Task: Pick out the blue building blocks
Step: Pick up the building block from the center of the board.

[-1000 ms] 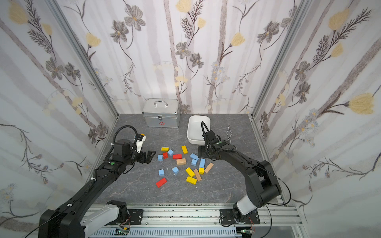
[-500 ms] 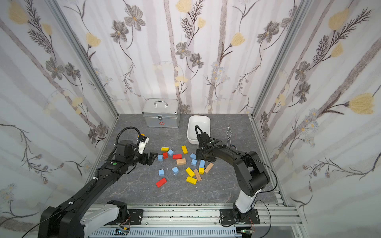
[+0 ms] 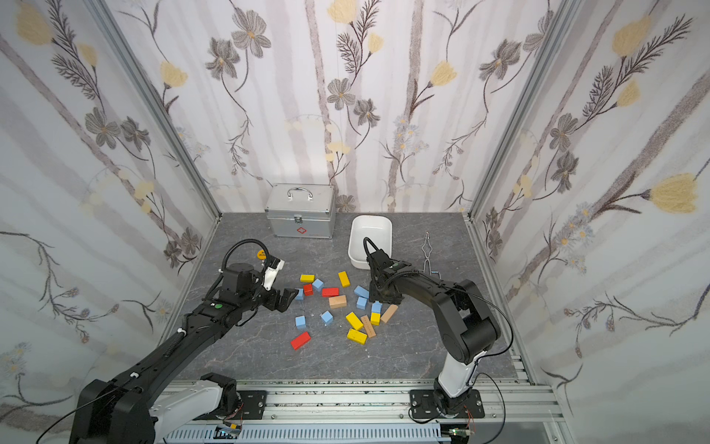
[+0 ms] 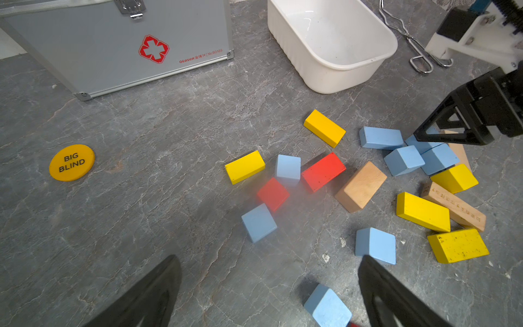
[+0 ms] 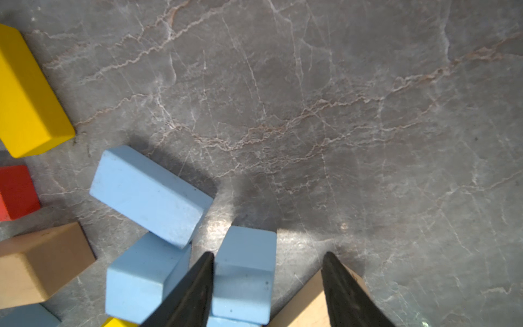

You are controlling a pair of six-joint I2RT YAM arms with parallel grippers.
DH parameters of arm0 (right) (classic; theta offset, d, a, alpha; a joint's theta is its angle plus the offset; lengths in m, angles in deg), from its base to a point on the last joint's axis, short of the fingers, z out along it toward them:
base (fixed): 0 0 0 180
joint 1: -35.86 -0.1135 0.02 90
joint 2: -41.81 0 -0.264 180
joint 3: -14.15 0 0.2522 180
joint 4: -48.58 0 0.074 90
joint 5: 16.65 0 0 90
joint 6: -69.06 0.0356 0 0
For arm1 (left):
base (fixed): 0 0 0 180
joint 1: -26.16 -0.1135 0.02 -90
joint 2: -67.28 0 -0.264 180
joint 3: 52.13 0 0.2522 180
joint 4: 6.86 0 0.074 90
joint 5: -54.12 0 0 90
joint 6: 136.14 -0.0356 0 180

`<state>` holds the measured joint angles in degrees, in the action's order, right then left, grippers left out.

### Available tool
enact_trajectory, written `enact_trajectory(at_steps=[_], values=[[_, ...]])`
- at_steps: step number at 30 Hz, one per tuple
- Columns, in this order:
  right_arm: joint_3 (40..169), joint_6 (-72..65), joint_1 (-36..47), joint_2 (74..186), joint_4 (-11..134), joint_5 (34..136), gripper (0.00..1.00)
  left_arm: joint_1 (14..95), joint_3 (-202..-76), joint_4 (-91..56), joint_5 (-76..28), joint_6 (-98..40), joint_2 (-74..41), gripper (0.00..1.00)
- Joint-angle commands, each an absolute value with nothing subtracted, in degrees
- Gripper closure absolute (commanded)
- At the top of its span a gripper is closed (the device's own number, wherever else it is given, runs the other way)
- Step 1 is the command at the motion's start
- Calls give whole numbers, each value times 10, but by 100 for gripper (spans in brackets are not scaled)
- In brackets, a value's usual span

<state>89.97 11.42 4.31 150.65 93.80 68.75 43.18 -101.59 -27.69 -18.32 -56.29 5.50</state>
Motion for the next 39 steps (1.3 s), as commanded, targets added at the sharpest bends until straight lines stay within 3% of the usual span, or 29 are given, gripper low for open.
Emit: enact_trajectory(at_steps=[1,39], values=[[900,127,42,1513,923,682,38,433,-1015,-264,-185,-573,55,0],[906,139,32,1538,921,667,64,438,-1021,-275,-194,-584,50,0]])
